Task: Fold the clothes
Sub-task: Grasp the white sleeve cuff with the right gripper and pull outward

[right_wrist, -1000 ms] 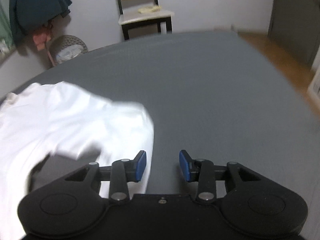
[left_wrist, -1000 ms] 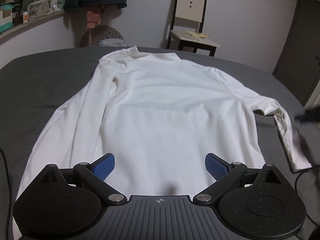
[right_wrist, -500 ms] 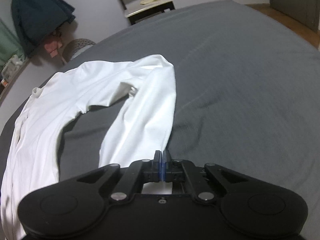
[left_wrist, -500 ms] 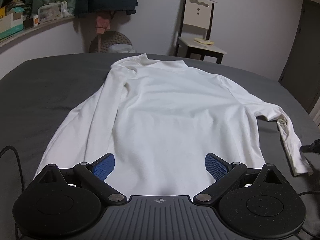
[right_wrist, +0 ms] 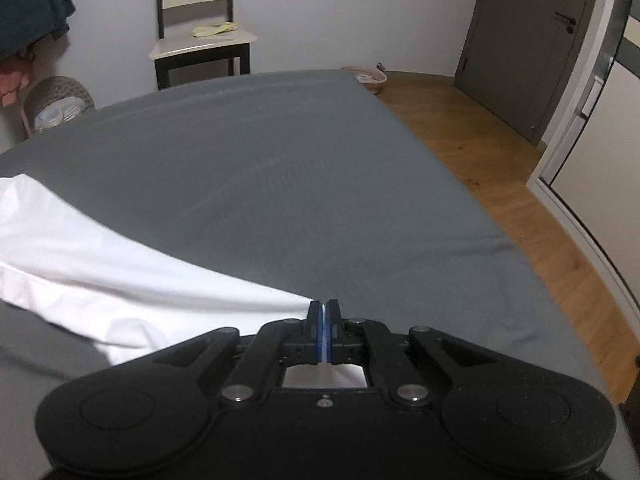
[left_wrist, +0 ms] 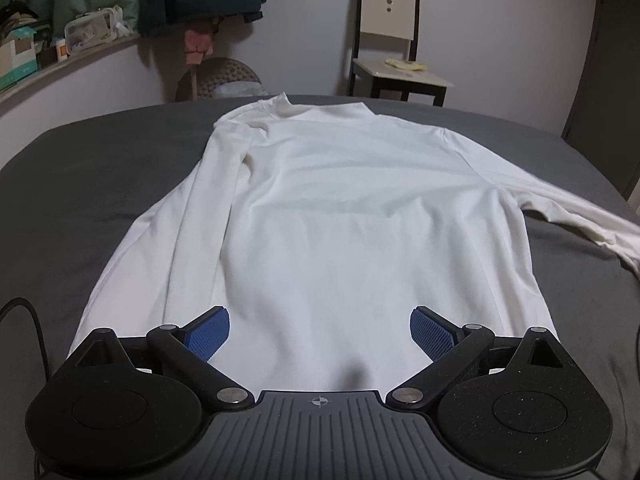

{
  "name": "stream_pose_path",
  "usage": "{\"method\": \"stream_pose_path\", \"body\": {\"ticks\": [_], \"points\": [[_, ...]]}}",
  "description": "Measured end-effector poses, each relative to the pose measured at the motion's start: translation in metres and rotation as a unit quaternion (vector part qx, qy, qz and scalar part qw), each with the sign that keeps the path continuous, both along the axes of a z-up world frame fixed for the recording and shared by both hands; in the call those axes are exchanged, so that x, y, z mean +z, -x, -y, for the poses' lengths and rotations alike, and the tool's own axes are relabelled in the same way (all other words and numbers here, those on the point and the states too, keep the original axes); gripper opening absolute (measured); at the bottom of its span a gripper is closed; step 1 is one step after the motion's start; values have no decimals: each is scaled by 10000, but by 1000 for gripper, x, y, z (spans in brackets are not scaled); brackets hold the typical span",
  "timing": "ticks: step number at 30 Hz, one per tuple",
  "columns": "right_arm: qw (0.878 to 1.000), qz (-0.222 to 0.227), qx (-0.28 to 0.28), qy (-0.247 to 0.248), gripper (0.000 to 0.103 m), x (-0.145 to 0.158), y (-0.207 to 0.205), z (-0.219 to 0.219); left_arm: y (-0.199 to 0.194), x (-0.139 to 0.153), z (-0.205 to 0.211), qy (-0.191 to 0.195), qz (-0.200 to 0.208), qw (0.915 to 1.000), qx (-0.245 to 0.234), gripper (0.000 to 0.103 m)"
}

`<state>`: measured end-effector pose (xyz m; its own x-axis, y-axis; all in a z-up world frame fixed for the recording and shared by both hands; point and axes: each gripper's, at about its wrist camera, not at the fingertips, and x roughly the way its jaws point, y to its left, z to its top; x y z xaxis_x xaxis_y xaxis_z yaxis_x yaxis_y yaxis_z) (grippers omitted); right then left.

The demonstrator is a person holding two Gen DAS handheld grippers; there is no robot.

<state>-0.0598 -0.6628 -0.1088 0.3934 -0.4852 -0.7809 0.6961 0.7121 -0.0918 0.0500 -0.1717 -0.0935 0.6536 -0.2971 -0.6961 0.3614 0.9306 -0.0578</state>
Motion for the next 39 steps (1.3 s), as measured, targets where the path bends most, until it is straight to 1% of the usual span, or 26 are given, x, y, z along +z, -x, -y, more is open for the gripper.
{"method": "stream_pose_path", "body": {"ticks": [1,2,4,6,9,11,13,15,17,18,19,21,23,26,29,31,32,33,35,36,38,39], "points": [[10000,-12,-84,-20,15,-5,-1,1,0,0,0,6,2,10000,6,98],[9998,67,-153,-55,28,-7,6,5,0,1,0,12,5,10000,12,98],[9988,316,-363,-109,34,-5,23,13,1,3,-1,4,38,10000,26,98],[9966,463,-626,-267,34,-2,44,25,2,4,-2,11,53,10000,33,98],[9923,540,-880,-690,34,-7,76,38,2,4,-3,35,45,10000,36,98],[9855,752,-993,-1156,34,-15,93,44,2,3,-1,30,41,10000,17,98],[9778,1036,-1124,-1431,34,-23,100,42,3,3,1,-13,47,10000,-32,98],[9697,1351,-1183,-1656,30,-29,100,39,5,2,3,-60,48,9999,-69,98],[9647,1466,-1277,-1777,19,-36,95,40,8,2,3,-95,46,9999,-79,98],[9657,1446,-1307,-1718,13,-38,90,38,8,2,2,-105,46,9999,-64,98],[9671,1416,-1331,-1641,4,-39,86,35,8,2,2,-115,46,9999,-48,98],[9765,1297,-1267,-1162,4,-29,86,27,9,2,-1,-132,43,9999,12,98],[9823,1367,-1141,-587,4,-9,84,24,8,3,-4,-112,40,9999,81,98],[9831,1536,-973,230,4,27,94,26,6,4,-7,-69,44,9999,126,98],[9864,1439,-779,139,4,33,93,38,5,2,-3,-81,32,9999,76,98],[9906,1029,-876,-210,4,13,86,47,4,0,0,-110,26,9999,16,98],[9912,867,-928,-366,5,4,84,52,4,-1,2,-144,25,9999,-14,98],[9894,962,-1009,-411,7,1,88,54,4,-2,4,-176,21,9998,-38,98],[9852,1150,-1171,-501,25,-5,96,58,5,-2,6,-210,15,9998,-68,98],[9828,1243,-1252,-546,30,-8,99,60,5,-2,5,-209,18,9998,-74,98],[9775,1430,-1412,-636,44,-14,107,64,6,-2,4,-201,28,9998,-57,98],[9746,1523,-1492,-681,46,-16,111,67,6,-1,3,-198,33,9998,-49,98]]}}
